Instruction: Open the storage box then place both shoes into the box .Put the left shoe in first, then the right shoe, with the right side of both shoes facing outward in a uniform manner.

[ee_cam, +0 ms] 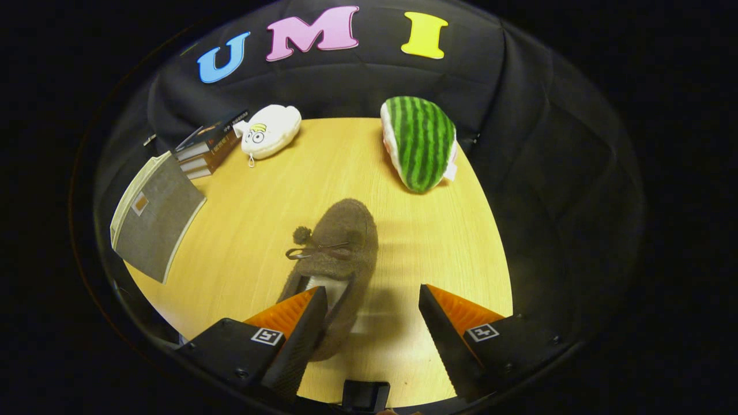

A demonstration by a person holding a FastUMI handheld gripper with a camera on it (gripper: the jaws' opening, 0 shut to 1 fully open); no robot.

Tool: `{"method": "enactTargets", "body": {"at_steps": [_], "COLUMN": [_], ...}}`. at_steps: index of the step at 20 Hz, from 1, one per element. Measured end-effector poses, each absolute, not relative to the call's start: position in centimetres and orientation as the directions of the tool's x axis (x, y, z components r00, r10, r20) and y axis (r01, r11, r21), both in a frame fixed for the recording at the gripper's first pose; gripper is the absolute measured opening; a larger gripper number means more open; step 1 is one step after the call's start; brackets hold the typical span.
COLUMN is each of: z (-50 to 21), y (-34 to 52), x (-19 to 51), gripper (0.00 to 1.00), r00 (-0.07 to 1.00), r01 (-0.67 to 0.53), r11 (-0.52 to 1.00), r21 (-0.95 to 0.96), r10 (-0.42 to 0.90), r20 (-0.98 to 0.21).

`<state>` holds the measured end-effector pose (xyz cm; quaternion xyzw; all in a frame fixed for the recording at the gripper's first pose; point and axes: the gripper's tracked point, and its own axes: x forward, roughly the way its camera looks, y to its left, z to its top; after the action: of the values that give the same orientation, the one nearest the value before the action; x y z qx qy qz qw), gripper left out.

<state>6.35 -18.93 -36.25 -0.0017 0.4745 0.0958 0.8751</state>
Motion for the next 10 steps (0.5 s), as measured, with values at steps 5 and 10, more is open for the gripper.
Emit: {"method": "enactTargets", "body": {"at_steps": [5, 10], "z": [-38.9, -39.4], "y": [-18.8, -16.5], "x": [8.1, 8.0], "gripper": [0.99, 0.53], "r00": [0.473, 0.419], "r01": [-0.103, -0.088], "r11": [0.986, 0.97], "r21": [0.135, 0.226], "r10": [0.168, 0.242], "r20": [-0.865, -0.875]}}
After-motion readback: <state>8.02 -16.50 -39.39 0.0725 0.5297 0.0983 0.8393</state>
